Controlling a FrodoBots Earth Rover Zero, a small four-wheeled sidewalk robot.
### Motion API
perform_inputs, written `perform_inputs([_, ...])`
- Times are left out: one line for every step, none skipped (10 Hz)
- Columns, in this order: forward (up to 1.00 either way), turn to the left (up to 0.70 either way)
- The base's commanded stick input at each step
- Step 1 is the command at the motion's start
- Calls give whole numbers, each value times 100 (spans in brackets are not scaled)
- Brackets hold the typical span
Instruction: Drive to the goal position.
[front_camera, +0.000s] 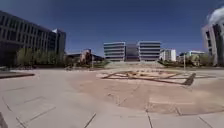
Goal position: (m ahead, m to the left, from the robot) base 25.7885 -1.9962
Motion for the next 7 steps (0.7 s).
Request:
perform_inputs([70, 1])
perform_inputs([70, 1])
perform_inputs([70, 1])
perform_inputs([70, 1])
perform_inputs([70, 1])
perform_inputs([70, 1])
perform_inputs([70, 1])
